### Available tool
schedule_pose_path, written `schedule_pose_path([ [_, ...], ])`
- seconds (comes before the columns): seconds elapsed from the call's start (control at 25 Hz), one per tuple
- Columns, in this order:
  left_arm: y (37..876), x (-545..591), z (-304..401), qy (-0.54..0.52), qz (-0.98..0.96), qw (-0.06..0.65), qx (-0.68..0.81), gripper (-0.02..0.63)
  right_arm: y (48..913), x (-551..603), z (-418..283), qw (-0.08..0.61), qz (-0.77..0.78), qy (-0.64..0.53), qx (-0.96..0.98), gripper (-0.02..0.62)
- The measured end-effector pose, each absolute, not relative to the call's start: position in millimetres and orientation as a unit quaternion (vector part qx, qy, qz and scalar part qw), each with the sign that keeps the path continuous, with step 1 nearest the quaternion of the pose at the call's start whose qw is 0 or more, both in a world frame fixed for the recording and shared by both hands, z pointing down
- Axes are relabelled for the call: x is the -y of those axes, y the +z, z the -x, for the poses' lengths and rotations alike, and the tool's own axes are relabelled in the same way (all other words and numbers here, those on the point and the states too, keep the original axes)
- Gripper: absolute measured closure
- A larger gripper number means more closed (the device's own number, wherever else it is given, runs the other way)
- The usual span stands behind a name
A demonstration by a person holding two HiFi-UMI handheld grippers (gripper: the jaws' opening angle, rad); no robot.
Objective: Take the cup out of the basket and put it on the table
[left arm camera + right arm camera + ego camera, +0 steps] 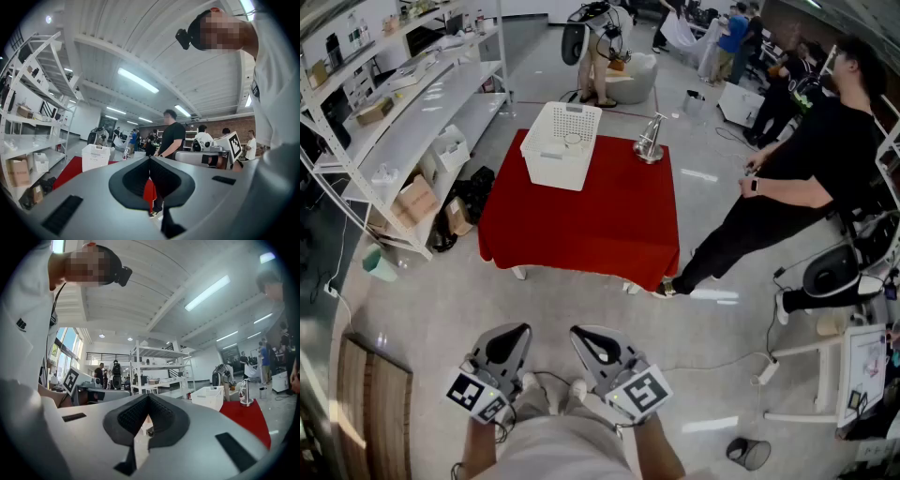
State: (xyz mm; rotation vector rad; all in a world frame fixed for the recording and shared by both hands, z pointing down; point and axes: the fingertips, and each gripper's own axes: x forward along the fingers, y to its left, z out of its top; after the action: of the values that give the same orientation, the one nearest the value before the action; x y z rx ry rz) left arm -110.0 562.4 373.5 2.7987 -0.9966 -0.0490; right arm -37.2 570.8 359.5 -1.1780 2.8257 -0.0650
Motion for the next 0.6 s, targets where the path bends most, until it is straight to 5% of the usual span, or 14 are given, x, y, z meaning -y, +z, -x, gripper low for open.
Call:
schedule_pose_path([
  [0.6,382,-541,100,-0.013,-0.938,0.090,0.333,0.595,357,-551,25,0.070,0.388,-0.027,-0.919,0.588],
])
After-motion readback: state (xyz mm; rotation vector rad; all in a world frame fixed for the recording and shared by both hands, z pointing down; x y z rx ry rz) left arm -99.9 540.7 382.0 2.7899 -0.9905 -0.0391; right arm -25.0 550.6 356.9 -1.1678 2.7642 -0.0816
